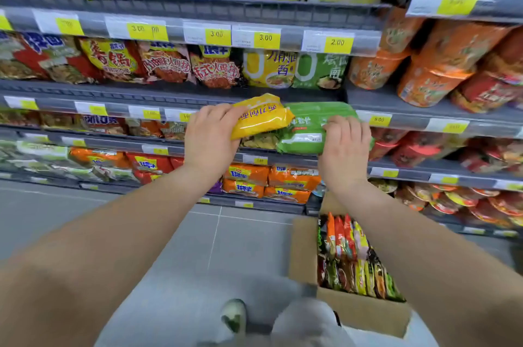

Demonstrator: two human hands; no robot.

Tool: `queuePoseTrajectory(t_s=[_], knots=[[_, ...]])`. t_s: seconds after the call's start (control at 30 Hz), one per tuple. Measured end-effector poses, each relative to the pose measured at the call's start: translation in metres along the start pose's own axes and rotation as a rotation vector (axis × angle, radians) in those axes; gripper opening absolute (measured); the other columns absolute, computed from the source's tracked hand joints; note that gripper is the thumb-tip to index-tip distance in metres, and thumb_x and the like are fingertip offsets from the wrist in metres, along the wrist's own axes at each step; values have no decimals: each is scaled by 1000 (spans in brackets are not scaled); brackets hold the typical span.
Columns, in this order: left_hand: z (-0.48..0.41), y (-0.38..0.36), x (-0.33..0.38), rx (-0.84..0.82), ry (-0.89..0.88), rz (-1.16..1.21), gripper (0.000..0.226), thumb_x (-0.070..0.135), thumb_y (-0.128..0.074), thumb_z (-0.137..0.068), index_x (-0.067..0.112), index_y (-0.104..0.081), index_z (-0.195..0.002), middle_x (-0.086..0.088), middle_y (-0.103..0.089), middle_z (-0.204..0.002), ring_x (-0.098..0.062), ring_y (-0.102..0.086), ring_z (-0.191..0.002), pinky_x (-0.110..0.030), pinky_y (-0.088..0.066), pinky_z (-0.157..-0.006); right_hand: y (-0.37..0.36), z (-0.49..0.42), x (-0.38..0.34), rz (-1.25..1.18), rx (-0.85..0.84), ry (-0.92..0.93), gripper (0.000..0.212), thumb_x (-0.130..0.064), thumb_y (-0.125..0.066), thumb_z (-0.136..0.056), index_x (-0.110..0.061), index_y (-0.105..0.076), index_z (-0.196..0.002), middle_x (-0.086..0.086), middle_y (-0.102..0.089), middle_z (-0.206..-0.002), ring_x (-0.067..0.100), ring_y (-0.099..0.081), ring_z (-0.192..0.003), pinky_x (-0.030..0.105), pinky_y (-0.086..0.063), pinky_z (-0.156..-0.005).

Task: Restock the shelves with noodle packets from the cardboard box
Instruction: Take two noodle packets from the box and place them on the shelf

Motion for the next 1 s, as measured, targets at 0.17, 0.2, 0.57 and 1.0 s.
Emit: queuePoseTrajectory(t_s=[0.17, 0.2, 0.57, 1.0], knots=[[-33, -29, -17, 31, -78, -33, 67, 11, -79, -63, 23, -58, -125, -2, -62, -117, -32, -52, -103, -41, -37, -84, -31, -12, -3, 34, 108, -64, 36, 14, -50, -55, 4, -56, -89, 20, -60, -97, 30, -38, -90, 41, -31, -85], [-41, -40, -20, 48, -89, -36, 66, 10, -78, -64, 23, -57, -125, -2, -61, -118, -32, -52, -104, -41, -36, -84, -41, -15, 0, 52, 131, -76, 35, 15, -51, -55, 4, -56, -88, 19, -60, -97, 29, -38, -89, 40, -31, -84], [-92, -105, -33, 71, -114, -89, 60, 7, -70, -73, 23, -55, -128, -10, -55, -120, -38, -47, -109, -47, -33, -88, -115, -37, 25, 162, 200, -104, 26, 10, -41, -70, -2, -53, -89, 18, -60, -94, 30, -40, -88, 45, -37, -87], [-88, -114, -37, 293, -225, -173, 35, 4, -63, -71, 20, -59, -101, -10, -57, -94, -27, -40, -88, -34, -28, -72, -109, -30, 24, -42, 40, -676, 37, -26, -66, -82, -4, -53, -108, 14, -55, -101, 35, -54, -94, 42, -38, -76]])
Point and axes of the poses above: each hand's wrist, its own z-axis away from the middle knuckle, its own y-axis out of the back of the hand, x = y × z, the point moved 4 cm from there along -z, towards the middle knuckle
